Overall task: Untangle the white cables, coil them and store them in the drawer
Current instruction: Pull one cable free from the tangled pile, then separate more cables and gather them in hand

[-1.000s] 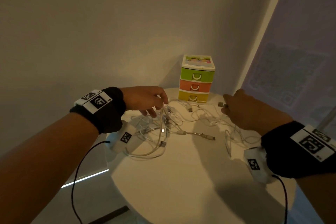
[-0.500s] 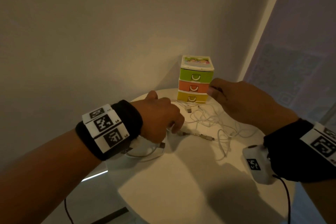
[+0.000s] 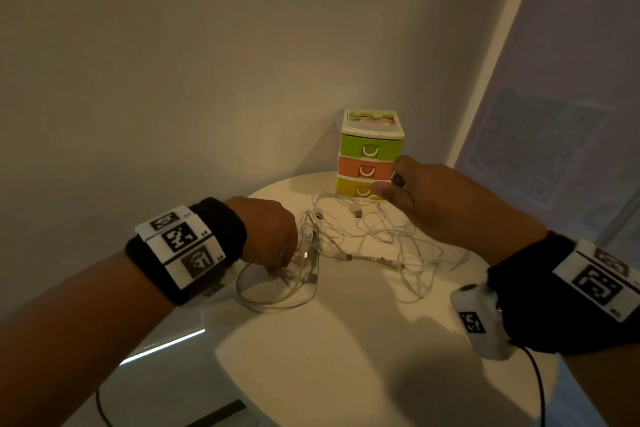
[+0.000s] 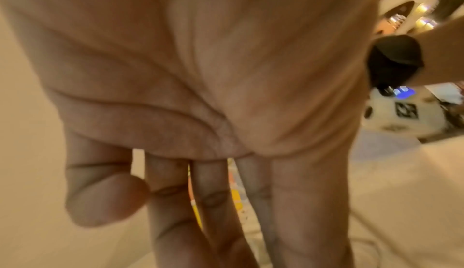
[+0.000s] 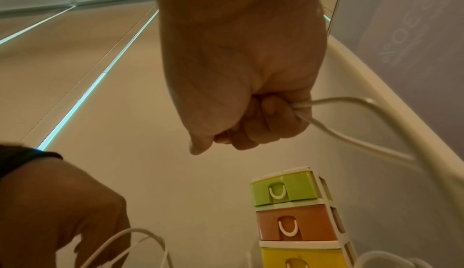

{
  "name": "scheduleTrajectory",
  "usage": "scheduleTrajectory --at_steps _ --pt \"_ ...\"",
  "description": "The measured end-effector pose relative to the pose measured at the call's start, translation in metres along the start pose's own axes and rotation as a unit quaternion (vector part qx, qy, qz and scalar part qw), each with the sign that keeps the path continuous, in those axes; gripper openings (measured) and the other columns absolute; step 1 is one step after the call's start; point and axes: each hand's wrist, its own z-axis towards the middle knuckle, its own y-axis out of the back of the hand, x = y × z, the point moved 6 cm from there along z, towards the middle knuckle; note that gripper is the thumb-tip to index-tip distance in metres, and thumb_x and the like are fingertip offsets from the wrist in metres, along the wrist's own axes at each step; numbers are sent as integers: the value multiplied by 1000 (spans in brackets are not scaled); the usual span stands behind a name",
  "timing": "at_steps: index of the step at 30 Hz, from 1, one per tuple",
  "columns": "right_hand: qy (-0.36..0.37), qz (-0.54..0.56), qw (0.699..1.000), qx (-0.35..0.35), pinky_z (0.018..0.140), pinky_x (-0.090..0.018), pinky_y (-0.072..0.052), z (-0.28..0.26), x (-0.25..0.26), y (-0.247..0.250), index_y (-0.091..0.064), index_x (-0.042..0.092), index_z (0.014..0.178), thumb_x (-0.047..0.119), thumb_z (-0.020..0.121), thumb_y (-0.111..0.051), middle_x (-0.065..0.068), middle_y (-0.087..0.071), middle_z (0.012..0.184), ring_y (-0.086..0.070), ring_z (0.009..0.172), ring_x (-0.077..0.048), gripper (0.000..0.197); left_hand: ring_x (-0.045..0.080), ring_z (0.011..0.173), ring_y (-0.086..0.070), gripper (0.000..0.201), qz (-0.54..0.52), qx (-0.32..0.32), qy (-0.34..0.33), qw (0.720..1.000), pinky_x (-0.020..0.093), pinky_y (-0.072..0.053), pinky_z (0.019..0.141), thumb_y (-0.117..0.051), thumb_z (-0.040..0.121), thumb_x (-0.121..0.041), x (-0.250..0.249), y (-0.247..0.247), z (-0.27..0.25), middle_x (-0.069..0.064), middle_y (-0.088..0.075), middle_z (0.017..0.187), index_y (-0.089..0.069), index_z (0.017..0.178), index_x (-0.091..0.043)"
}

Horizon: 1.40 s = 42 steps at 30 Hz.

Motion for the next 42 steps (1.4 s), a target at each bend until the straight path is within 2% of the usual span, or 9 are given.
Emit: scheduleTrajectory --at_steps 4,11,15,20,26,29,32,38,42 --pt "17 26 1000 -3 74 -38 -52 -2 11 -2 -50 15 113 51 98 -40 -5 -67 109 -61 85 -22 40 6 85 -59 7 -128 -36 -36 991 24 -47 81 -60 90 -37 5 26 -12 -15 -67 93 -65 94 -35" --pt "85 120 989 -12 70 -31 -50 -4 42 -7 -52 22 109 43 100 -43 2 -64 102 -60 89 -16 24 -2 57 -48 13 -206 -150 -107 961 17 -38 62 -47 97 -39 -11 71 -17 -14 -53 69 -55 91 -32" --pt "75 146 986 -25 76 -35 -53 3 41 -6 -55 18 113 42 99 -46 1 -64 102 -62 92 -17 29 0 70 -52 24 -214 -172 -133 952 14 -39 64 -39 101 -41 -19 77 -12 -16 -55 80 -45 82 -53" --pt "40 157 986 -33 67 -22 -48 3 31 -6 -60 26 103 48 92 -56 13 -60 90 -58 82 -6 25 5 74 -52 18 -245 -190 -127 942 23 -41 71 -42 101 -35 -16 74 0 -11 -57 84 -48 85 -41" --pt "-28 124 992 -23 63 -32 -48 3 18 -16 -58 15 90 24 91 -57 -6 -67 89 -61 76 -23 9 3 64 -49 13 -273 -229 -123 926 23 -40 67 -49 98 -22 -13 81 2 -8 -54 75 -55 88 -16" --pt "-71 119 990 -16 61 -29 -39 -2 0 -18 -52 20 95 20 95 -52 -1 -61 95 -57 81 -20 0 -3 60 -57 13 -395 -273 -125 868 16 -44 63 -47 100 -21 1 85 2 -5 -59 71 -54 89 -18" --pt "-91 164 978 -93 59 -25 -40 -3 -3 -5 -53 20 98 27 99 -49 2 -59 94 -59 86 -21 8 13 62 -58 13 -523 -322 -119 780 25 -52 66 -45 101 -23 8 82 5 -4 -52 60 -49 92 -16" --pt "-50 321 935 -139 67 -38 -56 5 29 20 -64 11 95 62 96 -38 -6 -71 73 -66 69 -9 57 18 60 -56 16 -518 -376 -156 752 45 -53 74 -39 103 -28 -28 89 3 -5 -54 51 -45 100 -14" --pt "-75 440 878 -174 50 -13 -49 2 36 26 -62 21 78 41 101 -47 6 -63 47 -58 44 0 34 19 54 -50 13 -555 -367 -205 718 50 -56 72 -36 103 -18 -43 98 1 8 -52 56 -47 98 -15"
